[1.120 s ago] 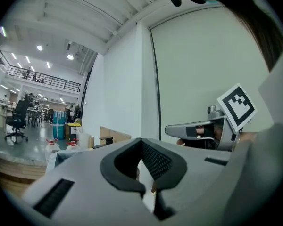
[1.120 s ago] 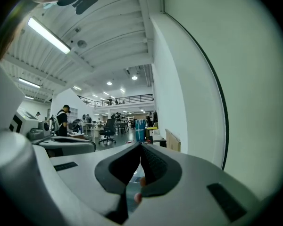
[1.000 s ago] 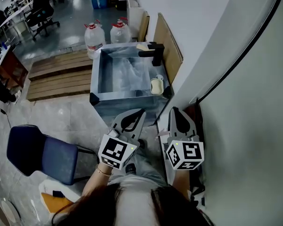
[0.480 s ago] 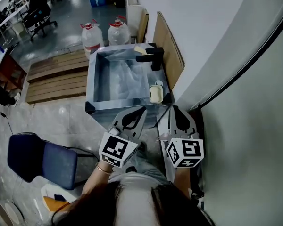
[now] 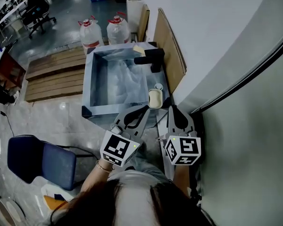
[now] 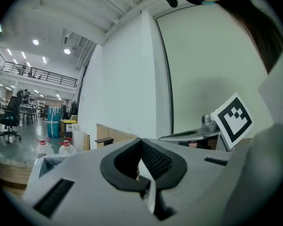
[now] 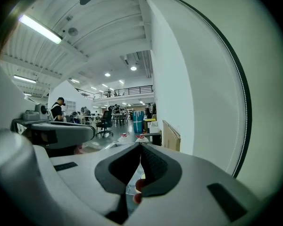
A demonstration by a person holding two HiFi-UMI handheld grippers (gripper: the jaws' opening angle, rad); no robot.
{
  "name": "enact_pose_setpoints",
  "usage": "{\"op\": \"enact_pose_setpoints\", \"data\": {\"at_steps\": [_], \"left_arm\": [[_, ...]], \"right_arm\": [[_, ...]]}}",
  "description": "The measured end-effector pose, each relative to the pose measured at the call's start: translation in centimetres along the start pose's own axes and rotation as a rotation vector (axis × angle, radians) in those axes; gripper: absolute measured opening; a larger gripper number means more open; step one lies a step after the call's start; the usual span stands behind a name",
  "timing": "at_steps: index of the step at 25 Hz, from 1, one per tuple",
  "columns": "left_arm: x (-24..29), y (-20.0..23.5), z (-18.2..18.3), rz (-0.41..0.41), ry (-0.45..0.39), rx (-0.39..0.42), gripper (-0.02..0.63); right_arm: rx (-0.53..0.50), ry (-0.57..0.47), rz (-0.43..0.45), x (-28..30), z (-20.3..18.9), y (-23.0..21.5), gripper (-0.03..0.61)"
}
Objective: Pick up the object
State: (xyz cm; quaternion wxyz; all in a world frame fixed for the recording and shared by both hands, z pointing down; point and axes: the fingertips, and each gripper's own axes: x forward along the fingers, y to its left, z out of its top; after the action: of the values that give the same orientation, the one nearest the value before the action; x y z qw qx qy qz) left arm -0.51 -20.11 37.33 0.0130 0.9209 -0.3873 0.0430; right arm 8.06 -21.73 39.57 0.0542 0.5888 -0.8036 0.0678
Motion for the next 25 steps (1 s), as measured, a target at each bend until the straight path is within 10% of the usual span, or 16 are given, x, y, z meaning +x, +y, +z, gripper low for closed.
{"op": "enact_pose_setpoints", "data": {"at_steps": [25], "left_arm": [[7.4,3.8,-1.7,0.000,0.043,-0.025,0.008]], "right_arm": [[-0.044,0.257,0.069,10.4,-8.0,-3.7,0.028]]}}
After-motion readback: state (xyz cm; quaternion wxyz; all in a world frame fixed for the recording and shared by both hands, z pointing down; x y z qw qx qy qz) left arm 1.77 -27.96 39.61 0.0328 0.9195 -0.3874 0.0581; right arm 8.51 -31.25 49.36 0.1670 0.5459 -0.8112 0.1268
